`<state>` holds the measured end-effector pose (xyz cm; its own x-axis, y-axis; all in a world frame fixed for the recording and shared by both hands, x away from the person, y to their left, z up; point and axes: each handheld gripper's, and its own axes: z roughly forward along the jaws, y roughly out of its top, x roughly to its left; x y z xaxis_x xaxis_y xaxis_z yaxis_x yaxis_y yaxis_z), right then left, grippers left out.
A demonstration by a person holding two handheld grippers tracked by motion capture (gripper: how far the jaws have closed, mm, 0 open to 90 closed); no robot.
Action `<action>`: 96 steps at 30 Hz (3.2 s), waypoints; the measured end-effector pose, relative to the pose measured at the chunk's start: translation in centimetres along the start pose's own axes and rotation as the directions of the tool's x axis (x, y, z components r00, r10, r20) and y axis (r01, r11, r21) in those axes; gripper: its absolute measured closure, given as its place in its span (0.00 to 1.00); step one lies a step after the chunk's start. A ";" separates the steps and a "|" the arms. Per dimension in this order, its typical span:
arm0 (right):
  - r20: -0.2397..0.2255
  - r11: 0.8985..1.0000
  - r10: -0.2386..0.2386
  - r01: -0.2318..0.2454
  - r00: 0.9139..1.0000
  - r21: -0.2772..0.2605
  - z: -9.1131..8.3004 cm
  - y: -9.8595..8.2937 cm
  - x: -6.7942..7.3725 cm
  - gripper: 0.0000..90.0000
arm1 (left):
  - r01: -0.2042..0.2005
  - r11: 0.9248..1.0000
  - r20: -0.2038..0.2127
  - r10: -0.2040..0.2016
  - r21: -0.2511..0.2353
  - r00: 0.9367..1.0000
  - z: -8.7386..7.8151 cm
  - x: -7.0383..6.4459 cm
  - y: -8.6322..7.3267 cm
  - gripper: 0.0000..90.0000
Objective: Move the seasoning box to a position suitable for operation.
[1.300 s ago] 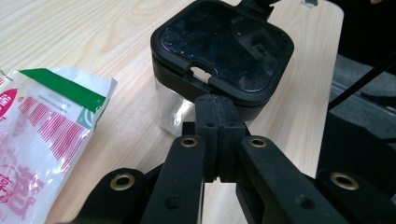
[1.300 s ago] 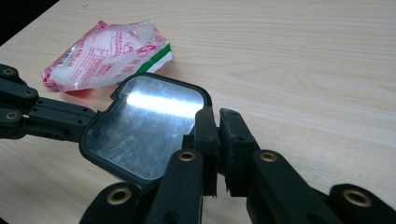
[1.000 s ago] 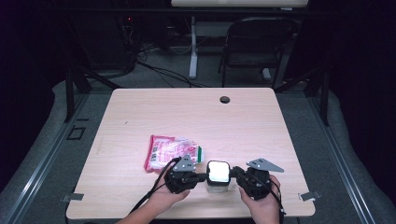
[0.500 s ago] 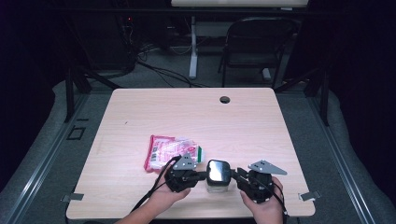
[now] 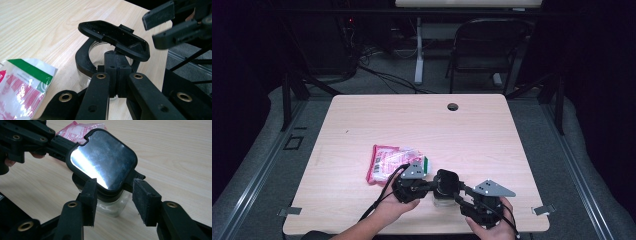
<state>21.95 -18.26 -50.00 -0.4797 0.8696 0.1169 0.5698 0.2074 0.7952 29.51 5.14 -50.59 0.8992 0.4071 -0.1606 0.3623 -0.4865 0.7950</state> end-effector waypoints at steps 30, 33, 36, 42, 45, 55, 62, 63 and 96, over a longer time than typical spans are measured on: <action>0.088 0.996 -0.083 0.084 0.993 -0.013 1.6 0.3 2.1 0.57 | -0.008 1.000 -0.041 0.008 -0.008 0.999 0.1 -0.1 0.6 0.97; 0.084 0.997 -0.077 0.079 0.993 -0.017 1.5 0.3 2.0 0.58 | -0.014 1.000 -0.053 0.014 0.001 0.998 0.2 0.0 0.5 0.94; 0.085 0.997 -0.075 0.078 0.994 -0.021 1.5 0.3 1.9 0.58 | -0.015 1.000 -0.088 0.015 -0.002 0.996 0.4 0.1 0.4 0.90; 0.085 0.997 -0.075 0.077 0.994 -0.022 1.5 0.3 1.9 0.59 | 0.009 1.000 -0.123 -0.009 0.001 0.992 0.7 0.7 0.2 0.79; 0.087 0.997 -0.068 0.071 0.994 -0.026 1.5 0.3 1.9 0.59 | 0.013 1.000 -0.128 -0.012 0.011 0.992 1.1 0.8 0.1 0.77; 0.081 0.998 -0.055 0.057 0.995 -0.029 1.4 0.2 1.7 0.60 | 0.016 1.000 -0.138 -0.015 0.009 0.990 1.2 0.9 -0.1 0.79; 0.078 0.998 -0.049 0.051 0.996 -0.031 1.3 0.2 1.6 0.62 | -0.002 1.000 -0.147 0.003 0.007 0.989 1.3 0.7 -0.2 0.79; 0.081 0.998 -0.049 0.052 0.996 -0.034 1.3 0.2 1.6 0.62 | -0.002 1.000 -0.148 0.003 0.007 0.989 1.3 0.7 -0.2 0.79; 0.062 0.997 0.059 -0.055 0.996 -0.063 -1.3 -0.8 -0.6 0.89 | 0.001 1.000 -0.144 -0.001 0.006 0.990 1.4 0.7 -0.1 0.80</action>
<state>20.95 -19.53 -49.95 -0.4029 0.9064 0.1268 0.5526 0.1305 0.8232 30.39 4.42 -51.61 0.8542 0.5146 -0.0750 0.3652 -0.4909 0.7910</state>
